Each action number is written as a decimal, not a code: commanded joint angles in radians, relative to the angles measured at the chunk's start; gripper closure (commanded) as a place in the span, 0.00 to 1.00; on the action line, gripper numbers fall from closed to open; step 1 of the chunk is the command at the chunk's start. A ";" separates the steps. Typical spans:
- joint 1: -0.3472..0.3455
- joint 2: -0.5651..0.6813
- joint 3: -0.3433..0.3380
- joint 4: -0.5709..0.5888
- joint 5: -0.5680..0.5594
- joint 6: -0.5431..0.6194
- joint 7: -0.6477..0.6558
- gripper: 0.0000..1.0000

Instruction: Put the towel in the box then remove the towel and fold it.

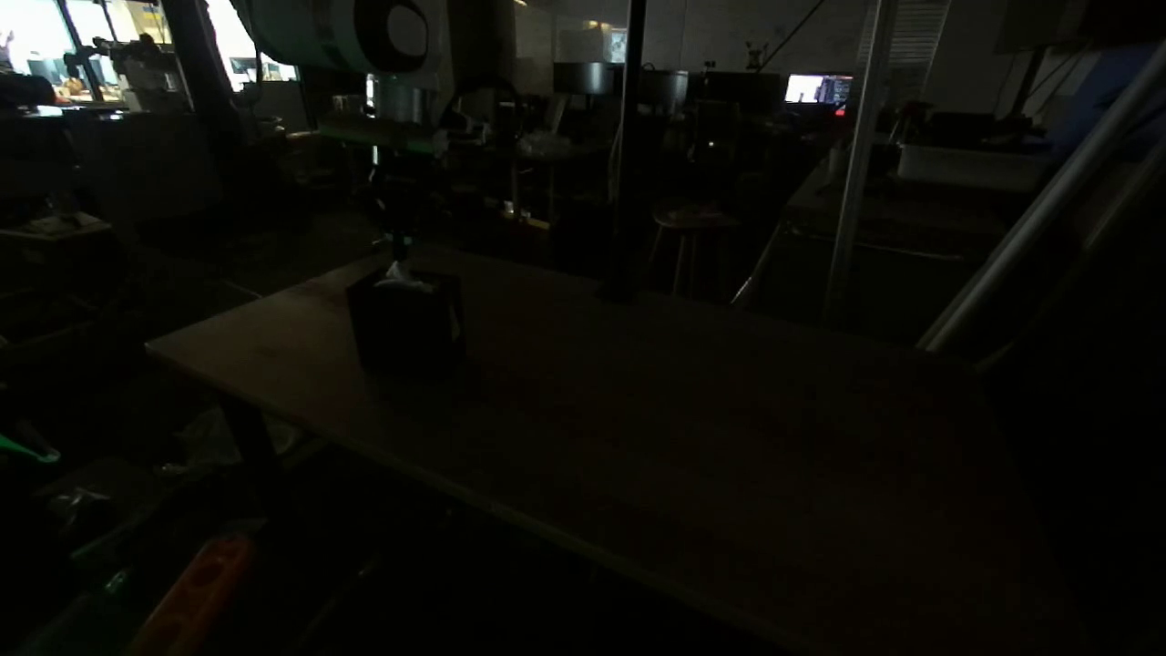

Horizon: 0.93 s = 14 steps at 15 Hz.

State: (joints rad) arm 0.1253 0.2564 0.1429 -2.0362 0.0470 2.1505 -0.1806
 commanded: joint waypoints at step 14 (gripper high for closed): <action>-0.006 0.090 0.018 -0.056 0.082 0.126 0.025 1.00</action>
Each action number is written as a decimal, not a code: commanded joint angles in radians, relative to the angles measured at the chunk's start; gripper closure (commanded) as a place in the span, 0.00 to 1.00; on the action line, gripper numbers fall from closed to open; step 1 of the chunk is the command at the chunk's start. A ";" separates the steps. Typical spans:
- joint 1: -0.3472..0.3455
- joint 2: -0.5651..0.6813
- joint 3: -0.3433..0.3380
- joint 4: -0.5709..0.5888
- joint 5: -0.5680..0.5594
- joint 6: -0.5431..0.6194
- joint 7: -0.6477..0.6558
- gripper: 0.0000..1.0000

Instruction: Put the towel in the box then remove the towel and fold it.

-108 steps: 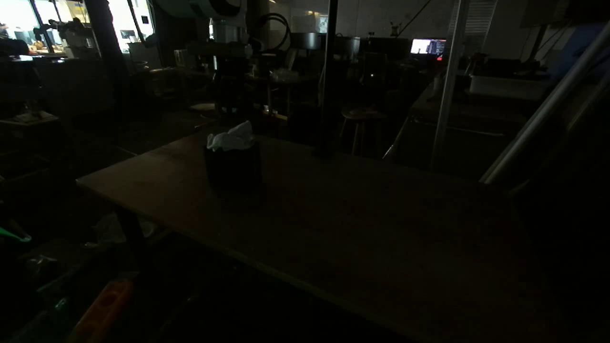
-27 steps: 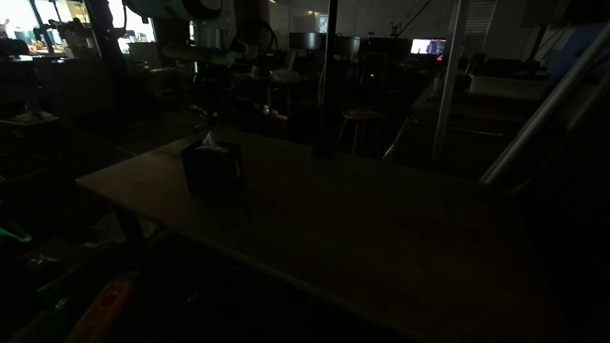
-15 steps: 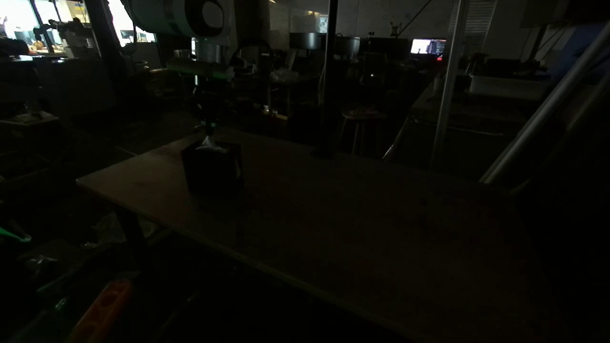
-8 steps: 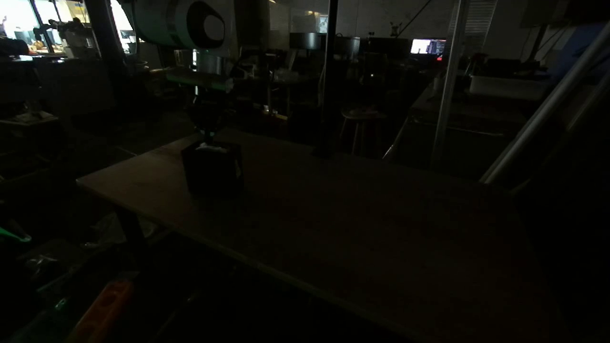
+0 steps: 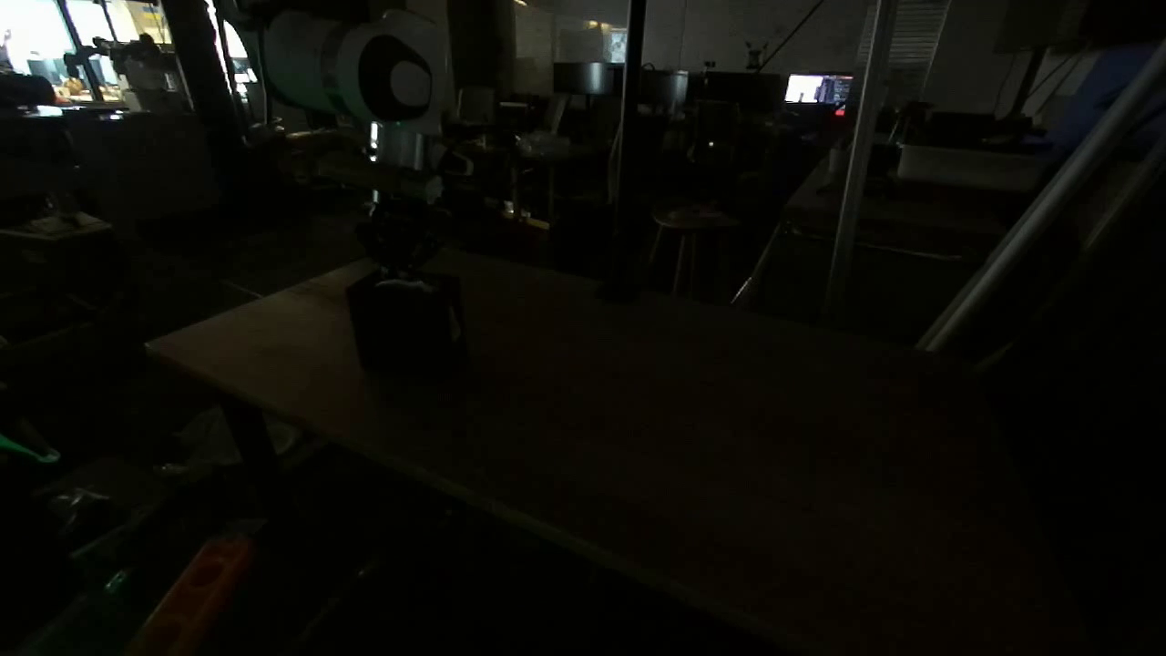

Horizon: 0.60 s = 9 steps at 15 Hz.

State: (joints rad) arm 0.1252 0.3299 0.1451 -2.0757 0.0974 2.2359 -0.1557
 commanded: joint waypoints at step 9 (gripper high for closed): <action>-0.021 0.083 0.043 -0.058 0.122 0.135 -0.016 1.00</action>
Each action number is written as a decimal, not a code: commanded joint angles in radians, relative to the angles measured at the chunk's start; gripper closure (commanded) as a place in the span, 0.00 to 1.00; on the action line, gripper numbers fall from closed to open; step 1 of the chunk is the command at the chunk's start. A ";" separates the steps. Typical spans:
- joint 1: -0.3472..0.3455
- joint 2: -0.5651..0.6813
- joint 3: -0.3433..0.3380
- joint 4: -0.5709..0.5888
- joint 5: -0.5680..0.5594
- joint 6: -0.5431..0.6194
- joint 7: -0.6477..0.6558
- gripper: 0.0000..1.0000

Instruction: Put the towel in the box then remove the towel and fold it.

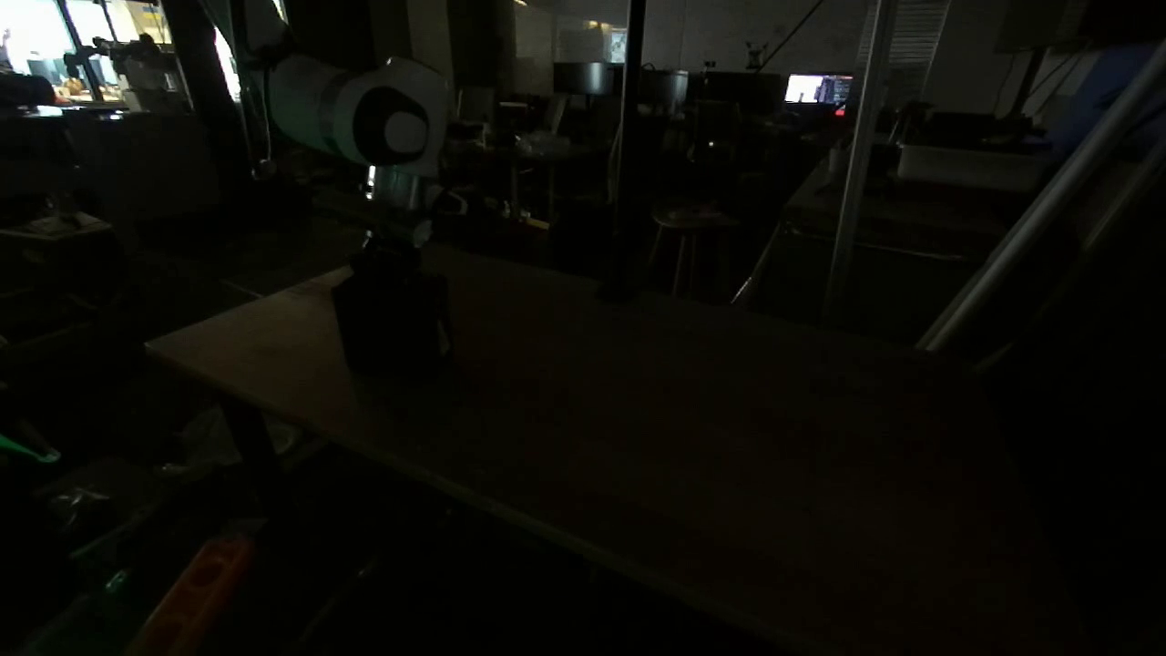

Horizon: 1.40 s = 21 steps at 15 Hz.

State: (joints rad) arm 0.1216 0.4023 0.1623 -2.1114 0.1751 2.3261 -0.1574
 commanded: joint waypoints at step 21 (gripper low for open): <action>0.004 -0.181 0.010 -0.018 -0.062 -0.059 -0.008 1.00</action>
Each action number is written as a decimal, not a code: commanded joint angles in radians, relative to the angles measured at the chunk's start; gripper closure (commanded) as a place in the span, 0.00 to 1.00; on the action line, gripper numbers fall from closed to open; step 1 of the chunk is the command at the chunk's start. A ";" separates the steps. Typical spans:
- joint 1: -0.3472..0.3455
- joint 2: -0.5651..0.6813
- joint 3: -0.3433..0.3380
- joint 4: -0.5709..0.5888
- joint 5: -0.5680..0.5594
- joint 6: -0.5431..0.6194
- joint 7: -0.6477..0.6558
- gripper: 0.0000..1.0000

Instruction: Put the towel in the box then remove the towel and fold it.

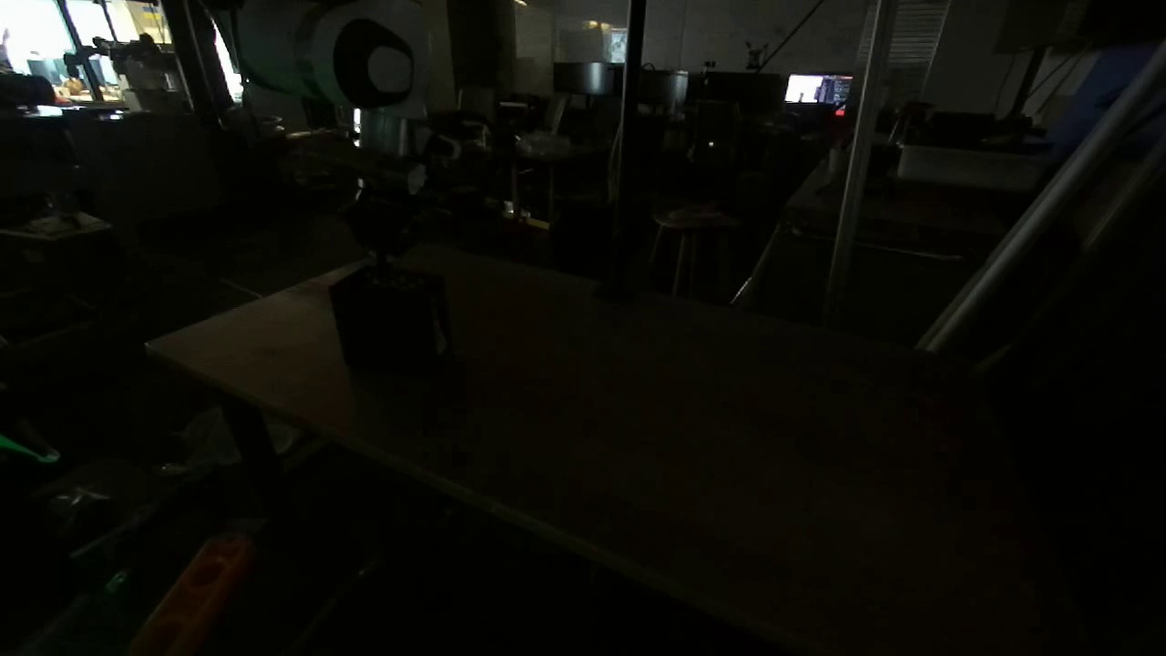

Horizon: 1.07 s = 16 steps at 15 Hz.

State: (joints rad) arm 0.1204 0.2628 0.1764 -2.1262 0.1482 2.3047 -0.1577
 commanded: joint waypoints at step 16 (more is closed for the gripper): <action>-0.006 -0.015 -0.003 -0.095 -0.038 0.040 -0.026 1.00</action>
State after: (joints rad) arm 0.1173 0.2407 0.1714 -2.1903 0.0898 2.2892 -0.1605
